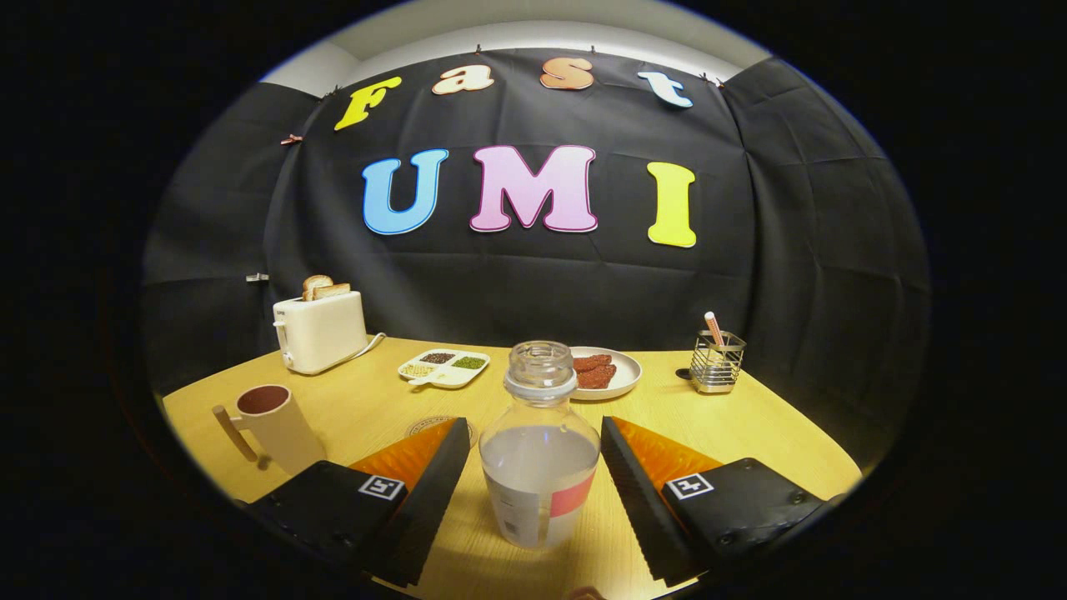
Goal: Take the bottle from table, then pour the juice into the cup, finally place the bottle on the coaster
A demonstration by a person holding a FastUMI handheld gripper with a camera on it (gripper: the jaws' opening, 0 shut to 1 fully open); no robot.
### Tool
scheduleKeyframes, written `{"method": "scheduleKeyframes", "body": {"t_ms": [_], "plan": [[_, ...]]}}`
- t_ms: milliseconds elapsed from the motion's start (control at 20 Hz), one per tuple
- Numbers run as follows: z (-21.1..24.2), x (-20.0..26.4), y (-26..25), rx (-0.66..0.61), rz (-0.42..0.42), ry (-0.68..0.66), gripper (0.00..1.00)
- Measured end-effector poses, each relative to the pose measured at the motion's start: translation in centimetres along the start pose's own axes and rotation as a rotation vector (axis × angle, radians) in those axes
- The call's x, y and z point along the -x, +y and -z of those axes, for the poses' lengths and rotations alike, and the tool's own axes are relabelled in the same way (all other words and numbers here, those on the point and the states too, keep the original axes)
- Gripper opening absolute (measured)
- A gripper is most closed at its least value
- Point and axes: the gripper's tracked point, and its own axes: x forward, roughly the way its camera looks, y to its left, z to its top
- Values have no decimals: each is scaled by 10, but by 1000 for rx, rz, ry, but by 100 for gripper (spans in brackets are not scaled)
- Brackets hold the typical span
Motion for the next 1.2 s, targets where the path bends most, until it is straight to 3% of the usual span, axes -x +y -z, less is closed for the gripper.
{"method": "scheduleKeyframes", "body": {"t_ms": [450,550,600,650,900,1200], "plan": [[21,-10,-9,-33,21,39,98],[19,-10,-6,-54,16,40,93],[19,-11,-6,-49,18,38,86],[19,-12,-6,-38,16,37,81],[16,-9,-2,31,-7,66,76],[-7,-12,4,164,-3,29,75]]}}
